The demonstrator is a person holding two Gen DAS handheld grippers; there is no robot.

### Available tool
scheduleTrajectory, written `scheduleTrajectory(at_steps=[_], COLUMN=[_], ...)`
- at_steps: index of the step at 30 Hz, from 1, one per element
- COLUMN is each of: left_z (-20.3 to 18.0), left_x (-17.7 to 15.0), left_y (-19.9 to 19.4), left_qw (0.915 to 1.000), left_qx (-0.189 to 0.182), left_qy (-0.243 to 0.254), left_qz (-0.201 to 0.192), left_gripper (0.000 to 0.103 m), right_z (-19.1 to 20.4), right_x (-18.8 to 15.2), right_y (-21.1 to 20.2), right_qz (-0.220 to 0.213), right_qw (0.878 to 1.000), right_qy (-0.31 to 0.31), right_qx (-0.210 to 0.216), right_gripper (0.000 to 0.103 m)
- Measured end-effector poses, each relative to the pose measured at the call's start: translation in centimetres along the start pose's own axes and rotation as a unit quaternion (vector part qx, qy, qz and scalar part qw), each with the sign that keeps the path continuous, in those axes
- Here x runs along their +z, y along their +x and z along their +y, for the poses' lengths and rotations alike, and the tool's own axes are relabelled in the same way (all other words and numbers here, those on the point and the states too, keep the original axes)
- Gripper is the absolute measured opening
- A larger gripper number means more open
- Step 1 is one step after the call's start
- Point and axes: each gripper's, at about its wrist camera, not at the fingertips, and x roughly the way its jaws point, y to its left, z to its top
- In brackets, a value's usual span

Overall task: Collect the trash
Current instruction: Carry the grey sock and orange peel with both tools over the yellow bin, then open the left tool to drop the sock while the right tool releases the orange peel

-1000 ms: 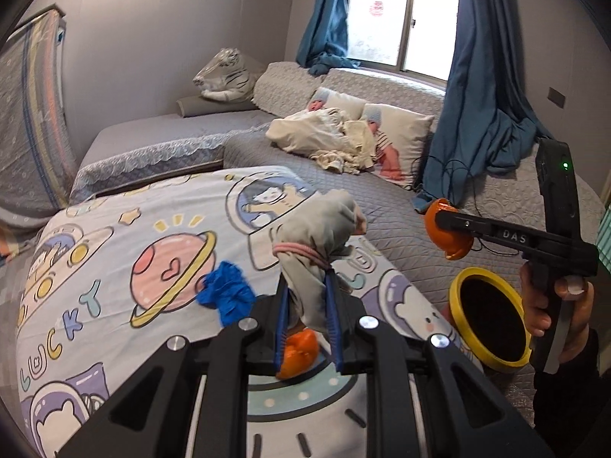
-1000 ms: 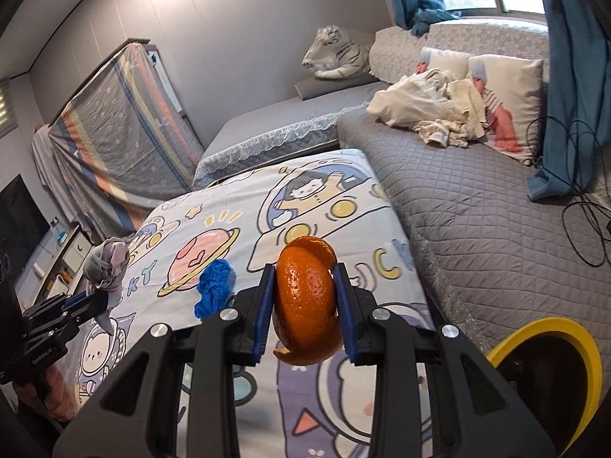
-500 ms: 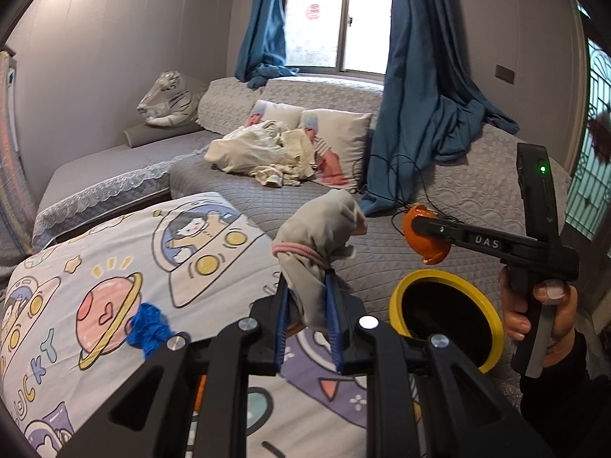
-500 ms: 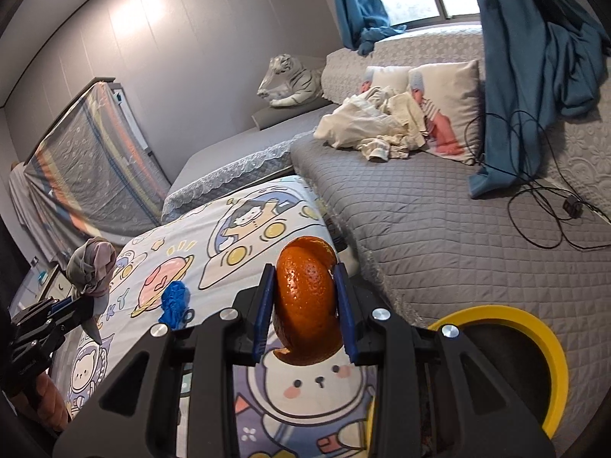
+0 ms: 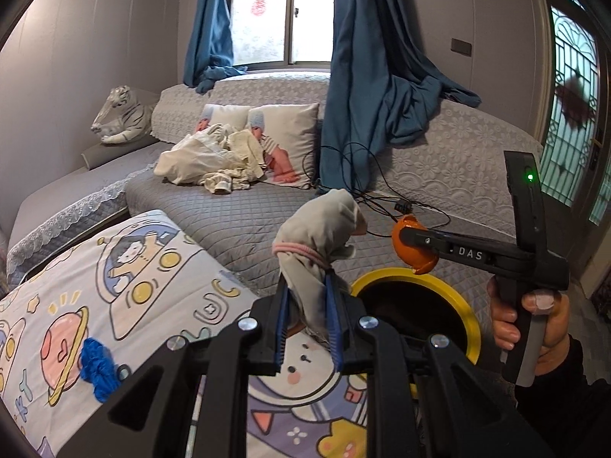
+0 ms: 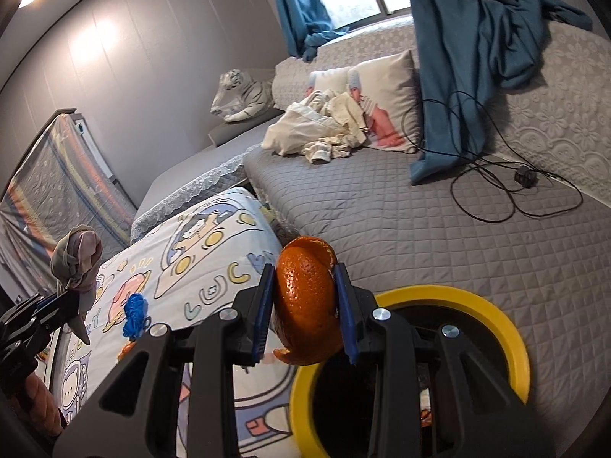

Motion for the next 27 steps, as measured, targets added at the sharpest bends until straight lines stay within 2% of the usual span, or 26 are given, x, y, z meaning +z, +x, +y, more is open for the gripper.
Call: scheduleTrajectory(at_steps=[6,17,24,26,27], left_z=[-2.4,-5.8,-7.5,-7.6,-7.6], left_x=[0.0,-1.5,-2.4,-2.5,-2.4], left_y=[4.7,13.6,15.8,16.1,16.2], left_qw=[0.9989,0.9881,0.983,0.9833,0.9835], left_qx=[-0.035,-0.104,-0.124,-0.123,-0.123], left_qy=[0.007,0.001,0.0,0.001,0.0], left_qz=[0.03,0.113,0.136,0.134,0.133], left_gripper=[0.017,0.017,0.017,0.021,0.028], right_z=[-3.4,-8.8,-10.8,-11.2,-11.4], right_x=[-1.2,-4.3,-5.3,-5.4,-5.5], right_y=[0.0,1.3,1.7,1.8,1.8], right_qz=[0.011,0.043,0.053,0.054,0.054], right_qw=[0.999,0.994,0.991,0.99,0.989], right_qy=[0.03,0.087,0.109,0.114,0.118], right_qx=[-0.025,-0.054,-0.064,-0.067,-0.071], right_gripper=[0.03,0.03,0.031,0.034,0.035])
